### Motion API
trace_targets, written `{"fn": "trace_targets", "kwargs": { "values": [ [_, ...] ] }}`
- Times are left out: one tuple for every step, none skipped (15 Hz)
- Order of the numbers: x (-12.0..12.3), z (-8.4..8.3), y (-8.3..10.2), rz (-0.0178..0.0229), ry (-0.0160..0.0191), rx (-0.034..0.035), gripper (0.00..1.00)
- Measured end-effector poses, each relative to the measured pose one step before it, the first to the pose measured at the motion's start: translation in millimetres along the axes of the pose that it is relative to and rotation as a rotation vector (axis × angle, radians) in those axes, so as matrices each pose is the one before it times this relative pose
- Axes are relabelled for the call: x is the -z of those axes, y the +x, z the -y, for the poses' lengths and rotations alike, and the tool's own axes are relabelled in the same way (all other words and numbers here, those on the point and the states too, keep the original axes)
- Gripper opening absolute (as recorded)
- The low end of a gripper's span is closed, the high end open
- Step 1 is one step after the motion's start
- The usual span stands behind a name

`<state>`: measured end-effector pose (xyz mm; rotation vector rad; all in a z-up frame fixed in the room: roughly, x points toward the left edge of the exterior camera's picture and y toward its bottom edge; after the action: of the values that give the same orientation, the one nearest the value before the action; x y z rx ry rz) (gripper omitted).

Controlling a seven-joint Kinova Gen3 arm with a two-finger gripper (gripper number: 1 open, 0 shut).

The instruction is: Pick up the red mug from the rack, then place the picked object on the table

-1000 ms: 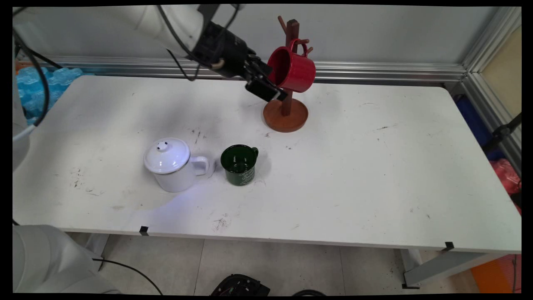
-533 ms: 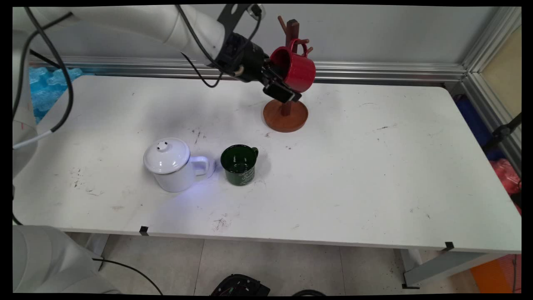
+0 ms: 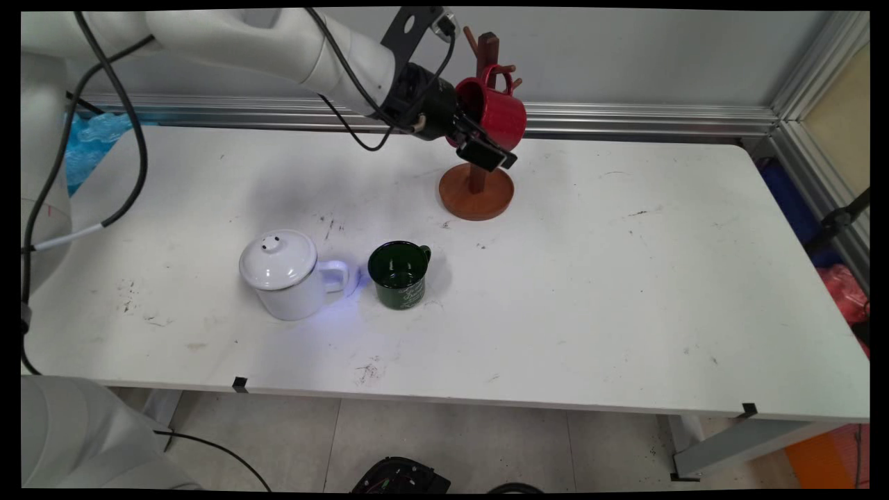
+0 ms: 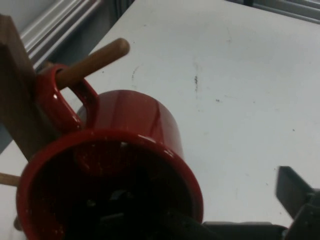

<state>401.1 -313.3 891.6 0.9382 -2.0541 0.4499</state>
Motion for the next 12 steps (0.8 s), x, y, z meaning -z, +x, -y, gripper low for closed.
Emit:
{"fn": "trace_targets", "kwargs": {
  "values": [
    [-1.80,0.60,-0.13,-0.00279,0.00289,0.00230,1.00],
    [-1.87,0.66,-0.11,-0.00315,0.00323,0.00218,0.00],
    [-1.70,0.50,-0.16,-0.00270,0.00254,0.00149,0.00],
    [-1.27,0.49,-0.18,-0.00176,0.00239,0.00124,0.00],
    [-1.38,0.47,-0.19,-0.00182,0.00237,0.00123,0.00],
    [-1.02,0.66,-0.24,-0.00116,0.00346,0.00167,0.00],
    [-0.70,0.73,-0.20,-0.00101,0.00378,0.00180,0.00],
    [-0.32,0.65,-0.26,-0.00071,0.00320,0.00131,0.00],
    [-0.17,0.76,-0.28,-0.00051,0.00335,0.00199,0.00],
    [-0.13,0.61,-0.24,-0.00018,0.00277,0.00170,0.00],
    [0.11,0.47,-0.21,0.00021,0.00227,0.00197,0.00],
    [0.39,0.12,-0.05,-0.00010,0.00091,0.00103,0.00]
  ]
}}
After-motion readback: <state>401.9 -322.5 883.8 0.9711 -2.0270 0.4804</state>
